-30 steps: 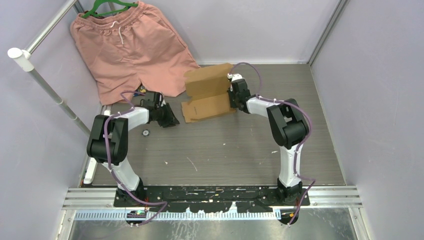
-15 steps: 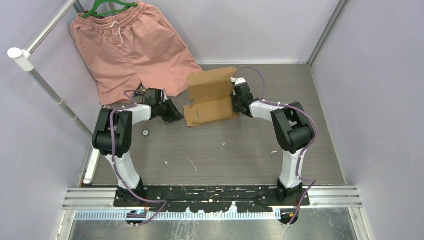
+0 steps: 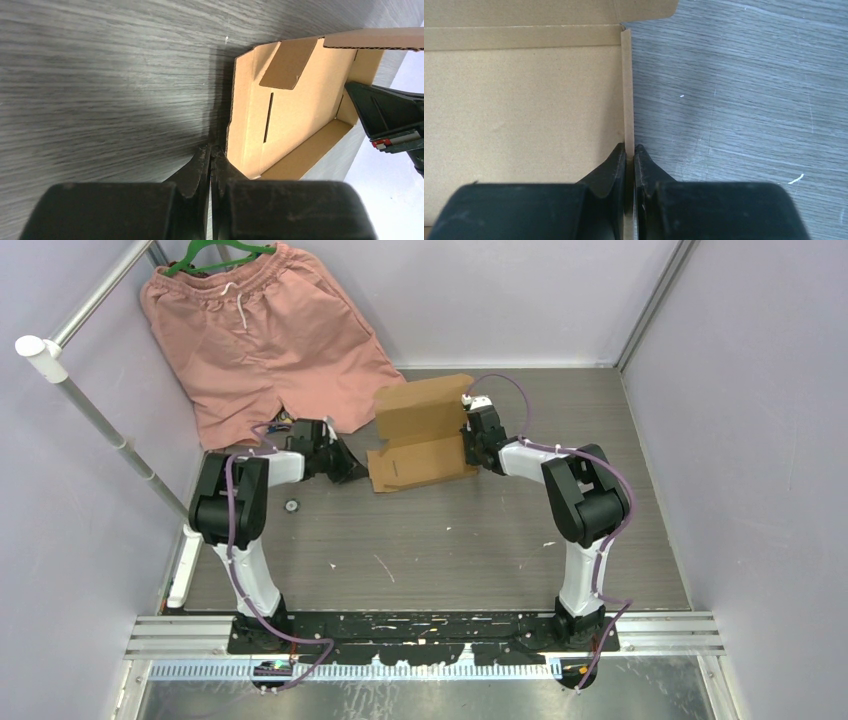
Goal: Fold the paper box
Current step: Fold the paper box at the center of the board.
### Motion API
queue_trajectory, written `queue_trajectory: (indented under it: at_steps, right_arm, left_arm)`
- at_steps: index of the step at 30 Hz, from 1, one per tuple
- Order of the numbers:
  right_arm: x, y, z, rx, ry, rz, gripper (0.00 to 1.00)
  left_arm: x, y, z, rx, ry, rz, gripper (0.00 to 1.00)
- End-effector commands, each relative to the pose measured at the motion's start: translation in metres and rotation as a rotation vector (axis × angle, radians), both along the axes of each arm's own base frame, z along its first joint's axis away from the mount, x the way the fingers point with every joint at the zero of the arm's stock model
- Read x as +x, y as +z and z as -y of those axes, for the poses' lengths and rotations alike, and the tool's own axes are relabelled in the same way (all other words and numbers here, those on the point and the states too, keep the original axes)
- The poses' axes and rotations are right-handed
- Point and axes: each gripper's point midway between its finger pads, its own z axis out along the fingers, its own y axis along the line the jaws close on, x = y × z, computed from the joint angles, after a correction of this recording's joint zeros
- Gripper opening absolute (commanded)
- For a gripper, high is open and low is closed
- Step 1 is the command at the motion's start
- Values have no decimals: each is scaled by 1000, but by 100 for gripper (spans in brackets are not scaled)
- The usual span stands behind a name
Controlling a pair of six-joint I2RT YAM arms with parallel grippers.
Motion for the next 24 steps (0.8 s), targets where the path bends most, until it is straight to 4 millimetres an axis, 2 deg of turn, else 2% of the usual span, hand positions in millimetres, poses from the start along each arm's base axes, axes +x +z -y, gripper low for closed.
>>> queue_trajectory:
  at_steps: [1,7,24]
  right_arm:
    - [3,24,-6,30,-5,45,13]
    - [2,23,-9,24,-2,45,13]
    - [-4,17,-12,-36,1,50,13]
  left_arm:
    - [-28,-52,-8,88,-3,-131,3]
    - [-21,-47,8,56,-28,-92,3]
    - [-3,-16,20,66,-52,-14,3]
